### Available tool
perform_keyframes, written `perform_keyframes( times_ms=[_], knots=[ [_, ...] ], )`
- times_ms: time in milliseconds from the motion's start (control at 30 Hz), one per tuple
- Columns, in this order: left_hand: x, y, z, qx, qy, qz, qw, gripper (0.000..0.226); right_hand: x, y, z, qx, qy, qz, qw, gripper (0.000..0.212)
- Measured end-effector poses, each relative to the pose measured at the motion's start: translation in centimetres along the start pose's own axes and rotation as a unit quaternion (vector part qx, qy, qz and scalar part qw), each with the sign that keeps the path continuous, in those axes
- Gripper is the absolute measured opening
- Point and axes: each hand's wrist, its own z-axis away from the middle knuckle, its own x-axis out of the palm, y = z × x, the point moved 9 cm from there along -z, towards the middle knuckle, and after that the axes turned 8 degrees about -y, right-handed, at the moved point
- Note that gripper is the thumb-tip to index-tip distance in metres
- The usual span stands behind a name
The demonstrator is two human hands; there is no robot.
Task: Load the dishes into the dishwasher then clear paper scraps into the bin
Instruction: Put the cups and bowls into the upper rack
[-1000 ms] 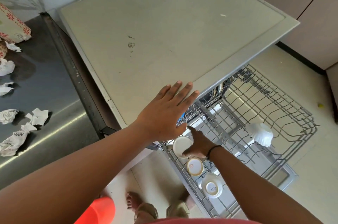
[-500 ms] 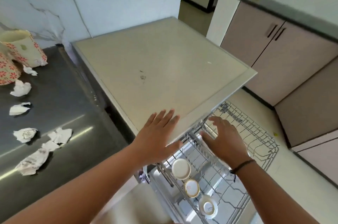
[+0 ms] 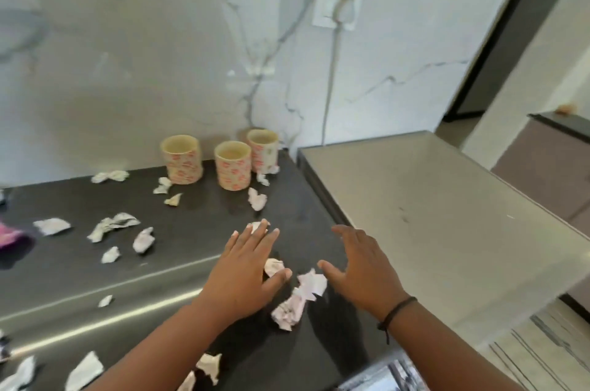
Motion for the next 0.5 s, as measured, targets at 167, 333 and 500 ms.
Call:
perform_keyframes(
  times_ms=[167, 333, 500],
  knots=[
    [-0.5, -7.9, 1.2, -0.088, -0.003, -0.010, 0.996, 0.096, 2.6, -6.5, -6.9, -0.043, -0.044, 0.002, 0.998, 0.067],
    [0.6, -12.6, -0.6, -0.124, -0.027, -0.041, 0.991, 0.100, 4.5, -10.1, -13.6, -0.030, -0.079, -0.047, 0.995, 0.072],
    [1.7, -15.3, -1.9, -0.159, -0.029, -0.019, 0.987, 0.104, 5.9, -11.3, -20.3, 0.030, -0.073, -0.184, 0.980, 0.080]
  ],
)
